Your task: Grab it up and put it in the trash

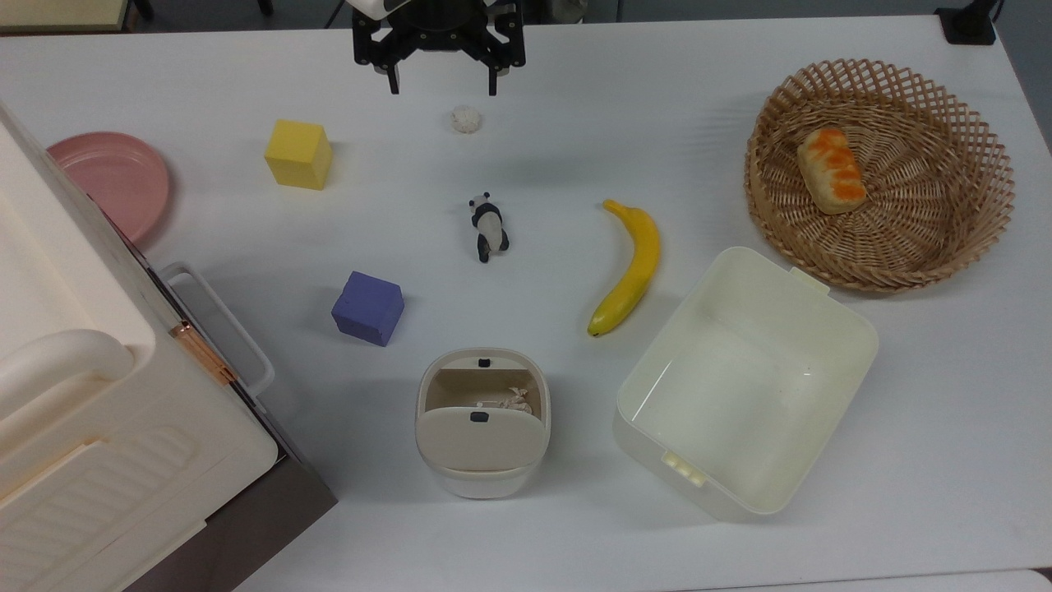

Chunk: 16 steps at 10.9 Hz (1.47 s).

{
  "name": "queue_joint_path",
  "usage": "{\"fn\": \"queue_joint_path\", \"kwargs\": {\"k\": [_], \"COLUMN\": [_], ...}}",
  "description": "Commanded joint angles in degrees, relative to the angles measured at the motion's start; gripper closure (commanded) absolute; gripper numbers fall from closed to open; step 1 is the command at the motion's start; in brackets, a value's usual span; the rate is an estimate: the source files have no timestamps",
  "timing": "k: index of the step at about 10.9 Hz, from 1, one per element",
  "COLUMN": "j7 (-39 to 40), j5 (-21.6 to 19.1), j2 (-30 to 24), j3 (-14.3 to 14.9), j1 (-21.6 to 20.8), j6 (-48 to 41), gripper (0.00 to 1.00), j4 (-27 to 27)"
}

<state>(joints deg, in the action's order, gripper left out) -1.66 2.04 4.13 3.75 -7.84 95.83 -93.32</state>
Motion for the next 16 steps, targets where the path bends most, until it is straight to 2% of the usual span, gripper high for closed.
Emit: {"fn": "queue_joint_path", "kwargs": {"k": [1,16], "j7": [1.0,2.4], "j5": [0.2,0.2], "j2": [-0.8,-0.2], "j3": [0.3,0.6], "j1": [-0.2,0.5], "j6": [-0.8,-0.6], "gripper": [0.00,0.00], "j4": [-0.8,-0.9]}}
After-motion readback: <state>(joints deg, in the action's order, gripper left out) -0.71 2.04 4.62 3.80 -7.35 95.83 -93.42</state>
